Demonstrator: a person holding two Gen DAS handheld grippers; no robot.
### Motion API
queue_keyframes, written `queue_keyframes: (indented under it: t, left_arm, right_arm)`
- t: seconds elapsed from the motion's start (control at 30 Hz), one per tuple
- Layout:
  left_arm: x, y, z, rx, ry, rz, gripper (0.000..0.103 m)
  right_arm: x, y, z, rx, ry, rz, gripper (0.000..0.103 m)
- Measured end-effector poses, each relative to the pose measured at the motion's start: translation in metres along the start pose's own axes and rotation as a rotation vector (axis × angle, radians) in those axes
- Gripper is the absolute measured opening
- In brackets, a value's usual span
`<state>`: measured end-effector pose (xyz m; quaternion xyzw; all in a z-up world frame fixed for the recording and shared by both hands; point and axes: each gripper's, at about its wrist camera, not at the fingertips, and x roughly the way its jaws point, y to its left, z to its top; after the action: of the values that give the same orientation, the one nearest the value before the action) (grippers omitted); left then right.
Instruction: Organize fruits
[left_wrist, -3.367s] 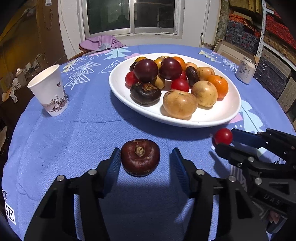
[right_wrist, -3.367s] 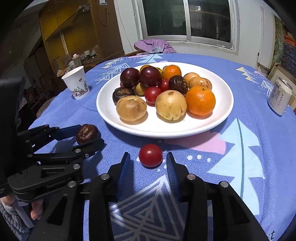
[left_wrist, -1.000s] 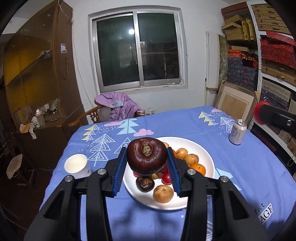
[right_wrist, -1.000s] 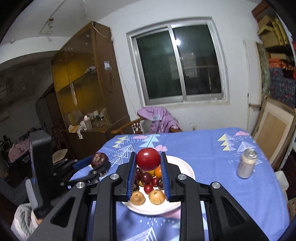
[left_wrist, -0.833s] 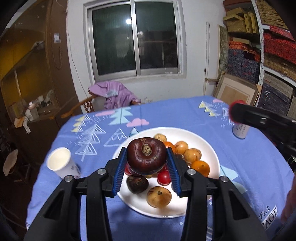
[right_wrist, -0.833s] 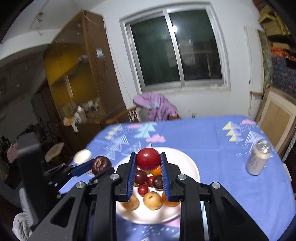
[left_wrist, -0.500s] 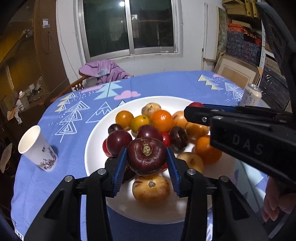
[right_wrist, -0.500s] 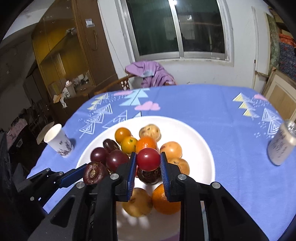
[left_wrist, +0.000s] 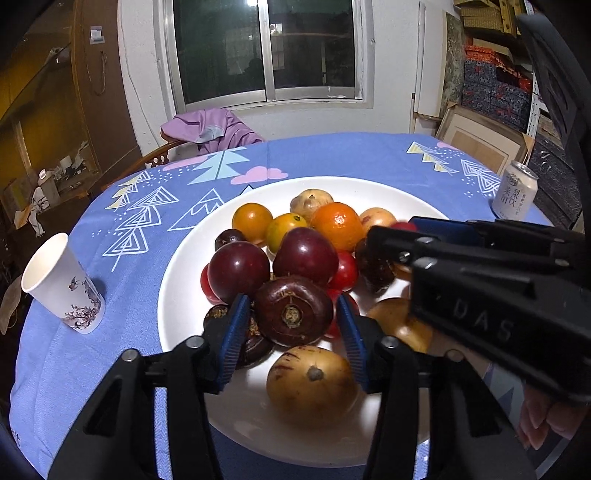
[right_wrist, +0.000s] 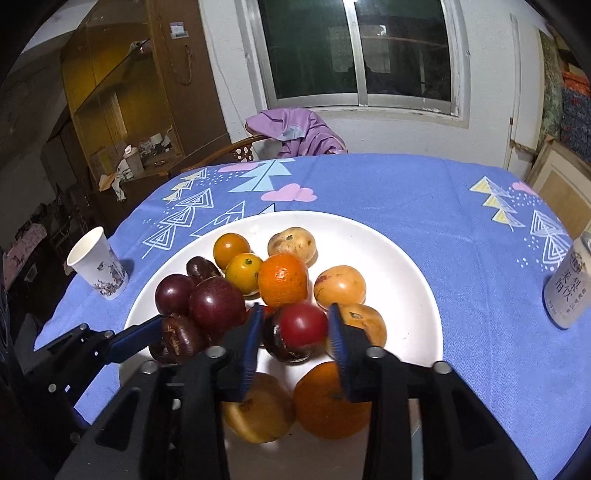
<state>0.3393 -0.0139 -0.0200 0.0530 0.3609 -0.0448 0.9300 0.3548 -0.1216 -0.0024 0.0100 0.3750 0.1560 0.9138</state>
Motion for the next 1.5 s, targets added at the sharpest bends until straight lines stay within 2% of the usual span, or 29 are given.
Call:
queue_keyframes:
  t: [0.03, 0.1, 0.3, 0.43, 0.8, 1.07, 1.13, 1.5]
  left_arm:
    - [-0.001, -0.001, 0.000, 0.004, -0.003, 0.007, 0.061]
    - [-0.005, -0.002, -0.001, 0.003, -0.017, 0.023, 0.069]
    - [-0.024, 0.001, 0.001, -0.012, -0.035, 0.029, 0.073]
    - [-0.051, 0.001, -0.003, -0.015, -0.083, 0.054, 0.085]
    - [-0.116, -0.001, -0.043, -0.024, -0.111, 0.039, 0.097]
    - [-0.126, -0.002, -0.065, -0.022, -0.078, 0.033, 0.099]
    - [-0.127, -0.003, -0.067, -0.010, -0.087, 0.049, 0.099]
    - [-0.126, -0.001, -0.066, -0.013, -0.080, 0.033, 0.099]
  right_arm:
    - [-0.001, 0.001, 0.000, -0.007, -0.006, -0.008, 0.057]
    - [-0.007, 0.005, 0.001, -0.025, -0.028, -0.034, 0.069]
    - [-0.035, 0.003, 0.004, -0.013, -0.072, -0.060, 0.076]
    - [-0.060, 0.003, -0.003, -0.004, -0.101, -0.070, 0.083]
    - [-0.131, 0.010, -0.061, 0.043, -0.154, -0.086, 0.100]
    - [-0.141, 0.010, -0.092, 0.055, -0.131, -0.154, 0.100]
    - [-0.141, 0.008, -0.094, 0.058, -0.132, -0.159, 0.100]
    - [-0.143, 0.008, -0.096, 0.047, -0.128, -0.167, 0.100]
